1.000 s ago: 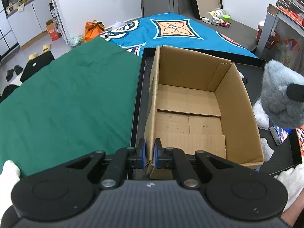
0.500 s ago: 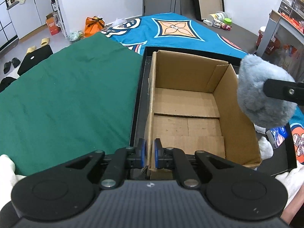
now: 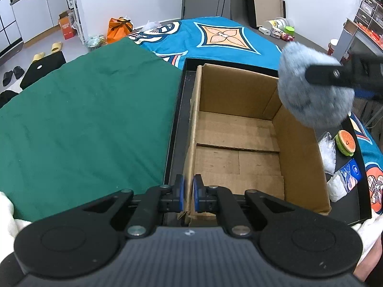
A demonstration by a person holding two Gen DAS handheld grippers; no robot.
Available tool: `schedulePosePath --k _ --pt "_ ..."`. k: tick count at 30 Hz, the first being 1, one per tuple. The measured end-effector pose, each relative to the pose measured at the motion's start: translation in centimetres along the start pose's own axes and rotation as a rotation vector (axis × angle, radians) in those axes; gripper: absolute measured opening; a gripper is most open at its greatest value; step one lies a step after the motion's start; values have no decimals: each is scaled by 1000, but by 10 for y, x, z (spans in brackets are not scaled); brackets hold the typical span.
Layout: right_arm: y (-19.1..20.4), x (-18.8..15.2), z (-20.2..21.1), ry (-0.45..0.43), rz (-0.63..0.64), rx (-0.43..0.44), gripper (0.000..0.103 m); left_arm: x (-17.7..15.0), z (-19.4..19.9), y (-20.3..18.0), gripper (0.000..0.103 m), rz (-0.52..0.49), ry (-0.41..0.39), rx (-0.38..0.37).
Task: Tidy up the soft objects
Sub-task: 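Carry the grey plush over the cardboard box and release it inside, then move the right gripper to the blue Vinda tissue pack and grasp it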
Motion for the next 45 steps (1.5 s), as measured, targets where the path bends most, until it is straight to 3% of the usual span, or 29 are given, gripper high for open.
schedulePosePath --k 2,14,24,26,28,30,37,45 --pt "0 -3 -5 25 -1 -1 82 0 -1 1 7 2 3 -3" --pt "-23 -31 17 61 -82 0 83 1 1 -2 8 -15 -7 13" --pt "-53 -49 45 39 -149 -33 83 1 8 -7 13 -41 -37 59" --pt "-61 -54 50 36 -167 -43 83 2 8 -7 20 -38 -40 78" --pt "-68 -58 54 31 -182 -46 83 1 11 -8 36 -39 -49 98" --pt "-76 -62 59 23 -197 -46 83 1 14 -10 46 -46 -65 116" --pt "-103 -76 69 6 -249 -55 83 2 20 -22 71 -109 -115 178" --pt "-138 -94 79 -14 -327 -53 83 2 21 -30 86 -141 -130 230"
Point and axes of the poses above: each gripper's, at about its wrist camera, not at the fingertips, and z roughly against the way its jaws point, y to its left, x to its top, the point moved 3 cm from there along -z, roughly the way its jaws point, and after that the axes turned 11 degrees about x, right-handed, at the moved point
